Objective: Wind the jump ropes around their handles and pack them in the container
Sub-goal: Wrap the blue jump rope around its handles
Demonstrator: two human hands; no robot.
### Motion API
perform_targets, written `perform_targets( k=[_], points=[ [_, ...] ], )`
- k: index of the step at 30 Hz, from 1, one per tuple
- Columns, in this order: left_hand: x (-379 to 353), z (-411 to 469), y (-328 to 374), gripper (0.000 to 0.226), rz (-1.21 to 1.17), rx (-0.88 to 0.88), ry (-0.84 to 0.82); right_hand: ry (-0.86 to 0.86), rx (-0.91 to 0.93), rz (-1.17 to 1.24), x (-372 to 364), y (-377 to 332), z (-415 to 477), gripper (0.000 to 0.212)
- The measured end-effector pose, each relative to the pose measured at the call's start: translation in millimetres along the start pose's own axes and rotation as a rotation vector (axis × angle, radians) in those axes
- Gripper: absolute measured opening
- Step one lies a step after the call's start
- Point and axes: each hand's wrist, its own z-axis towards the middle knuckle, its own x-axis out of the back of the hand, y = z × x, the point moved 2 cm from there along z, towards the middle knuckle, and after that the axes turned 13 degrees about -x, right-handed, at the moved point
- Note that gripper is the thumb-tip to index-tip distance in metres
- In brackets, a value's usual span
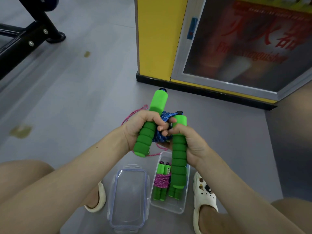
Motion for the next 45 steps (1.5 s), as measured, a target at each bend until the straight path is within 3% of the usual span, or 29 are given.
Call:
perform_targets(
  k=[3, 6, 10, 17, 21, 23, 28, 33, 37, 41, 45],
  points=[
    [-1, 0, 2, 0.044, 0.005, 0.019, -0.038, -0.015, -0.025, 0.035, 0, -4, -4, 0.024],
    [-4, 2, 6, 0.02, -0.007, 0.045, -0.004, 0.031, -0.019, 0.045, 2, -9, -4, 0.023],
    [-2, 1, 11, 0.026, -0.015, 0.11, -0.006, 0.039, 0.008, -0.048, 8, -10, 0, 0.018],
    [5, -1, 10, 0.032, 0.117, 0.224, 0.085, 0.313, 0.035, -0.29, 11, -9, 4, 0.02],
    [23, -5, 11, 0.033, 0.577, 0.275, 0.238, 0.677, 0.097, -0.447, 25, -20, 2, 0.02],
    [29, -7, 10, 0.037, 0.622, 0.282, 0.251, 0.775, 0.11, -0.46, 30, -27, -1, 0.02],
    [33, -11, 8, 0.025, 0.671, 0.211, 0.25, 0.841, 0.091, -0.42, 39, -28, -3, 0.022],
    [46, -8, 13, 0.016, 0.685, 0.133, 0.415, 0.929, 0.148, -0.418, 45, -34, -9, 0.027],
    [40, -7, 8, 0.019, 0.848, 0.138, 0.357, 0.905, 0.211, -0.443, 46, -35, -12, 0.024],
    [35, -4, 7, 0.014, 0.888, -0.016, 0.408, 0.921, 0.326, -0.419, 50, -36, -11, 0.023],
    [23, -5, 19, 0.02, 0.9, -0.575, 0.622, 1.069, 0.899, -0.444, 38, -50, -30, 0.028]
  ],
)
